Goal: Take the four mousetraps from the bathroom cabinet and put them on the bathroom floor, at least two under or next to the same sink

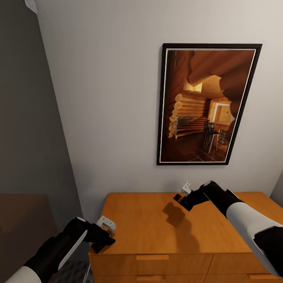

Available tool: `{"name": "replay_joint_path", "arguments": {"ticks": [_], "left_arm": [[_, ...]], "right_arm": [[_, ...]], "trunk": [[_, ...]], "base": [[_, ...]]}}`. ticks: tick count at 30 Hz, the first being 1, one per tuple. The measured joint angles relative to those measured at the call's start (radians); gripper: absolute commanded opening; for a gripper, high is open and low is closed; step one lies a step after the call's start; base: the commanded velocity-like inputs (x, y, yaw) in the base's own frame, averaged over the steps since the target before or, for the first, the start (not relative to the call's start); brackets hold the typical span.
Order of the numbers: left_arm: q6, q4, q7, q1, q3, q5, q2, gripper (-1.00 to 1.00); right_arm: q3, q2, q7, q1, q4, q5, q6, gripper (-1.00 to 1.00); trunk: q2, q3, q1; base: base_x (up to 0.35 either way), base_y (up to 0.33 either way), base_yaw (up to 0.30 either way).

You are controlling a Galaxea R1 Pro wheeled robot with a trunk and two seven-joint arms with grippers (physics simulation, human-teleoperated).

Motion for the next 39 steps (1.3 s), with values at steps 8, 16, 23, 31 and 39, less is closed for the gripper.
{"name": "replay_joint_path", "arguments": {"ticks": [8,16,23,31,39], "left_arm": [[-0.001,0.000,0.000,0.000,0.001,0.000,0.001,1.00],[-0.001,0.000,0.000,0.000,0.001,0.000,0.001,1.00],[-0.001,0.000,0.000,0.000,0.000,0.000,0.000,1.00],[0.000,0.000,0.000,0.000,-0.001,0.001,0.000,1.00],[0.000,0.000,0.000,0.000,-0.001,0.001,-0.001,1.00]], "right_arm": [[0.000,0.000,0.000,0.001,0.000,0.000,0.000,-1.00],[0.000,0.000,0.000,0.000,0.000,0.000,0.000,-1.00],[0.000,0.000,0.000,0.000,0.000,0.000,0.000,-1.00],[0.000,0.000,0.000,0.001,0.000,0.000,0.000,-1.00],[0.000,0.000,0.000,0.001,0.000,0.001,0.000,-1.00]], "trunk": [[-0.027,-0.012,0.015],[-0.027,-0.012,0.015],[-0.027,-0.012,0.015],[-0.027,-0.012,0.015],[-0.034,-0.015,0.019]], "base": [[0.000,0.000,0.000],[0.000,0.000,0.000],[0.000,0.000,0.000],[0.000,0.000,0.000],[0.000,0.000,0.000]]}}
